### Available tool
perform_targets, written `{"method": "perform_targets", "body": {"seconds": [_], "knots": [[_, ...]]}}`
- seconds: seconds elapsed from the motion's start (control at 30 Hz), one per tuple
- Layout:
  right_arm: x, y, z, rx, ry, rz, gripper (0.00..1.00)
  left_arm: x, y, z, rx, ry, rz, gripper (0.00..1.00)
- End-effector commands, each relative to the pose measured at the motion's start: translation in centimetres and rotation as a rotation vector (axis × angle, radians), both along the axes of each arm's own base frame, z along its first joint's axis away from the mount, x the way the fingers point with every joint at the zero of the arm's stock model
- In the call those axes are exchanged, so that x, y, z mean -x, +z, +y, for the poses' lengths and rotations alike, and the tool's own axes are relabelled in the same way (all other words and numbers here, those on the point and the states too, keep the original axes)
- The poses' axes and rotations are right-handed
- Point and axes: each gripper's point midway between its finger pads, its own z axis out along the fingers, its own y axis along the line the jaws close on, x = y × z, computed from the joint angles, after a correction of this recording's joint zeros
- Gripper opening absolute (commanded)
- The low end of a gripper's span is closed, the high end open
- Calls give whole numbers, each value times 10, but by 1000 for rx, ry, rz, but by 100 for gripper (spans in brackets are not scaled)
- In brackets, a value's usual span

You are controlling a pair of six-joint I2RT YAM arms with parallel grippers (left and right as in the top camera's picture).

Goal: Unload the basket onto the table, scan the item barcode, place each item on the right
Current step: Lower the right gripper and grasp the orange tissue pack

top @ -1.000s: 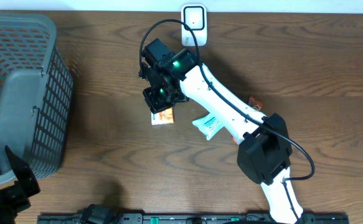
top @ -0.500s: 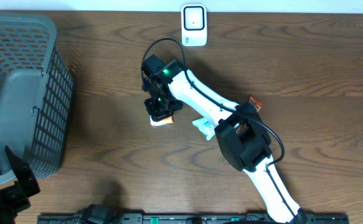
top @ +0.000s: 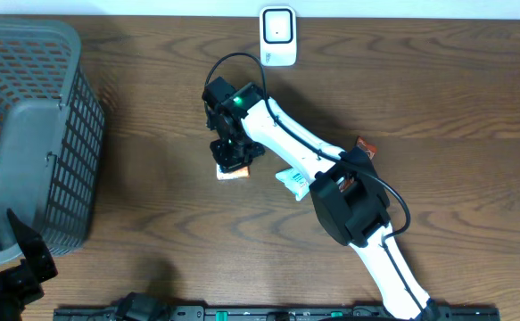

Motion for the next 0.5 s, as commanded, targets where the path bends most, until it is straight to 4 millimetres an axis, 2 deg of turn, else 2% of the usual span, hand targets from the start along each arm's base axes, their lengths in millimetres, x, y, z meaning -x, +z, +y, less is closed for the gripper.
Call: {"method": "perform_targets", "body": {"seconds": [0.0, 0.3, 0.37, 0.47], "knots": [[-25, 19, -13, 61, -35, -134, 1, 1, 0, 1, 8, 12, -6, 98], [-29, 19, -18, 94, -46, -159, 1, 1, 0, 1, 8, 12, -7, 98], [-28, 28, -19, 92, -44, -157, 1, 1, 0, 1, 8, 12, -6, 98], [-29, 53, -19, 79, -40, -173, 3, 1, 0, 1, 8, 12, -6, 98]]}}
